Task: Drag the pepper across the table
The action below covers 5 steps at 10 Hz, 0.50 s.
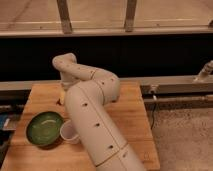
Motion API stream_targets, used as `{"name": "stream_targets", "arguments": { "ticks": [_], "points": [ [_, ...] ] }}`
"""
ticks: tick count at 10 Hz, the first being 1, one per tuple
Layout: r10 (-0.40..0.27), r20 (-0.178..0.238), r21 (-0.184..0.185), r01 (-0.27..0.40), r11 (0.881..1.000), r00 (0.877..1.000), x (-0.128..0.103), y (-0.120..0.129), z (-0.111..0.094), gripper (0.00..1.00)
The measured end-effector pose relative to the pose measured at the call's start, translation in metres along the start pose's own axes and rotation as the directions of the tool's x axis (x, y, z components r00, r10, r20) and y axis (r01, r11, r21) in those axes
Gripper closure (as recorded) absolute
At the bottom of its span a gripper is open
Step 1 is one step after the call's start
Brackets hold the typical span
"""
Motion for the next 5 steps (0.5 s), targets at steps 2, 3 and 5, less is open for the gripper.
{"name": "stream_targets", "arguments": {
  "ticks": [2,3,5],
  "points": [
    [-0.028,-0.005,-0.009,0.028,1.0,1.0,-0.01,0.009,0.005,0.2],
    [-0.044,-0.004,-0.013,0.044,0.999,0.999,-0.015,0.013,0.005,0.2],
    [-0.066,-0.003,-0.02,0.066,0.998,0.998,-0.021,0.018,0.007,0.2]
  ]
}}
